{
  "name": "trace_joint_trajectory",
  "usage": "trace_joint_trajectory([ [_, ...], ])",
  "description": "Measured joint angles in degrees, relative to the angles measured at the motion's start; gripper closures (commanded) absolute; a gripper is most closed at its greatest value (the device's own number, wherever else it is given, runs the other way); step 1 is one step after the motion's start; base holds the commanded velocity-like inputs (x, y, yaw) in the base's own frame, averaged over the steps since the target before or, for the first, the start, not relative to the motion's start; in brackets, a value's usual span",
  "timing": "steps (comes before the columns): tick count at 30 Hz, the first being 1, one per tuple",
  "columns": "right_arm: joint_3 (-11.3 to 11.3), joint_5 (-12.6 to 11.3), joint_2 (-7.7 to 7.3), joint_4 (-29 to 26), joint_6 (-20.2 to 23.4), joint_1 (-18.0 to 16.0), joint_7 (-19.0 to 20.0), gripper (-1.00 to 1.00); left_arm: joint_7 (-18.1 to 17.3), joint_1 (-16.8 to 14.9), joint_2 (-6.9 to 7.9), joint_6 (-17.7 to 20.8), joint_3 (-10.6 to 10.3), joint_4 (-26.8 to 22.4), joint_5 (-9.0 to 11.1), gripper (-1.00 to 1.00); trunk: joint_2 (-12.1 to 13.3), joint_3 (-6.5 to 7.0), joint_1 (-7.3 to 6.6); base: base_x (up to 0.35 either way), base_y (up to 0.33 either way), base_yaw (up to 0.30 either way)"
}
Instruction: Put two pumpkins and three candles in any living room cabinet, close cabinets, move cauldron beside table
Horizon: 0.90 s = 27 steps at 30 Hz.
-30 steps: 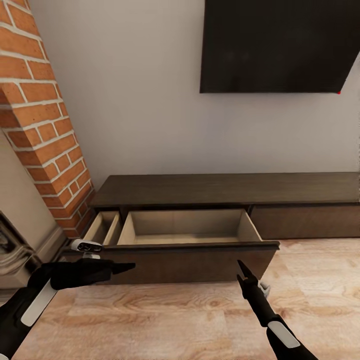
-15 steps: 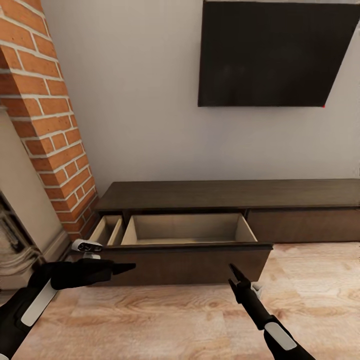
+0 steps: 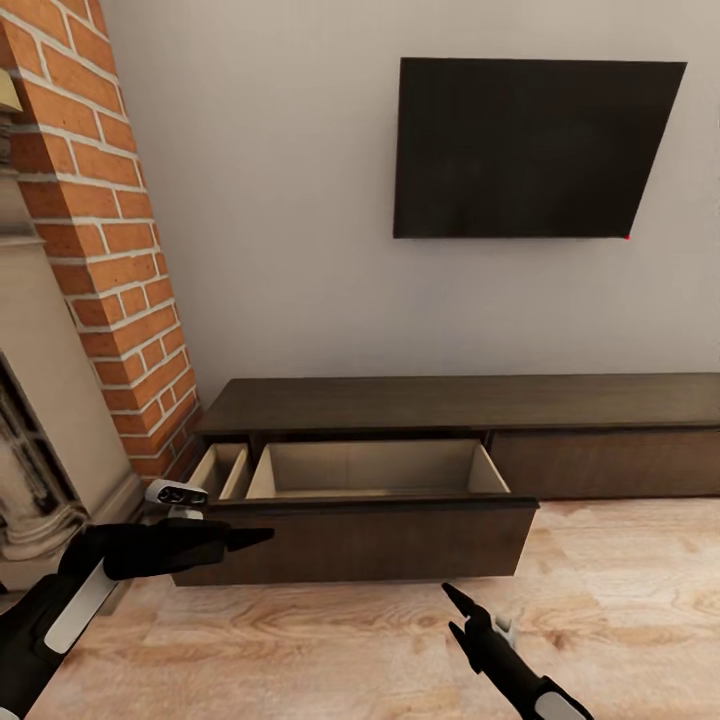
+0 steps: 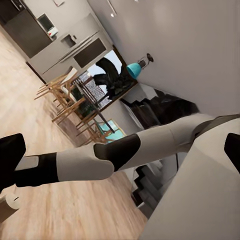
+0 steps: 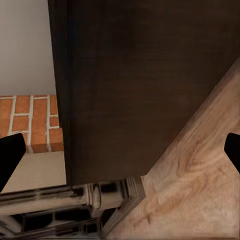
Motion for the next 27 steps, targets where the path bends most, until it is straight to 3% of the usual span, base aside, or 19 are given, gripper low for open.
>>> trace_joint_trajectory([
  [27,0.44,1.54,-0.08,0.16,-0.43,0.0,-0.36,-1.0,0.0,0.0,-0.33,-0.06,-0.02,0.0,-0.09,-1.0,10.82,4.85,-5.92,0.0,0.0,0.0],
])
